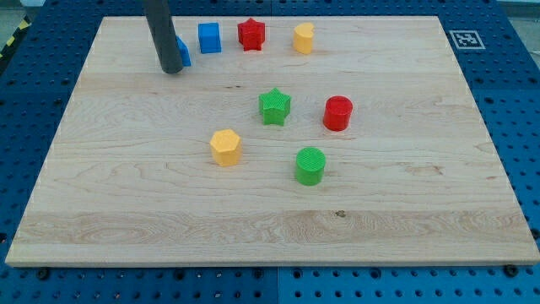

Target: Slide green star towards yellow heart

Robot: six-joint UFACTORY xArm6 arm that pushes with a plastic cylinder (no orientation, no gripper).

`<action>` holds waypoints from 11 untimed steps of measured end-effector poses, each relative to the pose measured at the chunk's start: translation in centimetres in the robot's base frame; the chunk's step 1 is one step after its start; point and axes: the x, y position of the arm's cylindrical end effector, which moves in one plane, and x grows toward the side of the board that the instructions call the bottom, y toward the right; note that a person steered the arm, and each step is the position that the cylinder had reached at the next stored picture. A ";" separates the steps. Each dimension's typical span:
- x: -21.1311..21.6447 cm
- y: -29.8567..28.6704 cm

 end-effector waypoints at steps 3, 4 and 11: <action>-2.9 0.0; -2.9 0.5; 9.1 16.0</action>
